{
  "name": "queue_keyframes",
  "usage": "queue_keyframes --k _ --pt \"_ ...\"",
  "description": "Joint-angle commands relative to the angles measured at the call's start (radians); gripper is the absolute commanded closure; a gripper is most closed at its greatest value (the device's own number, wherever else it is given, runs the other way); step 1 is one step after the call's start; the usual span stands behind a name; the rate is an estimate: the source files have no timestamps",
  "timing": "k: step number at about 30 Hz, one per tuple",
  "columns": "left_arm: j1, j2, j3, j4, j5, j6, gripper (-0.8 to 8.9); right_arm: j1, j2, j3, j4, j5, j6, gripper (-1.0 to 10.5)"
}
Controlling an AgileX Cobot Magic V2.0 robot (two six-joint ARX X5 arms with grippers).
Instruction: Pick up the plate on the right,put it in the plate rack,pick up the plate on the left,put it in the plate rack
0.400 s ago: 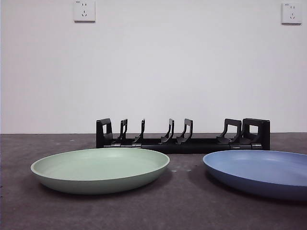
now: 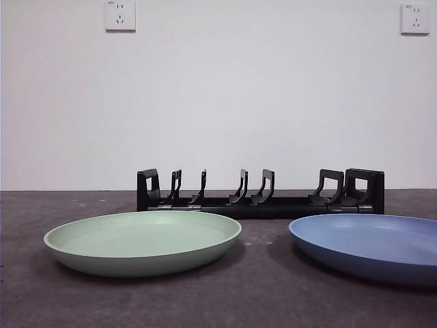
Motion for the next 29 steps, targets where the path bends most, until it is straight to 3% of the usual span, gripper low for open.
queue_keyframes --k 1,10,17,29 --pt "0.002 0.0 0.002 0.011 0.042 -0.043 8.2 0.0 0.0 0.016 0.005 -0.003 0.103 9.6" --pt "0.002 0.045 0.143 -0.05 0.083 -0.076 8.2 0.0 0.065 0.209 -0.013 -0.035 0.132 9.6" --pt "0.002 0.171 0.344 -0.102 0.171 -0.077 8.2 0.0 0.251 0.447 -0.149 -0.137 0.137 9.6" --pt "-0.004 0.432 0.724 -0.386 0.385 0.04 8.2 0.0 0.584 0.925 -0.631 -0.319 -0.095 9.6"
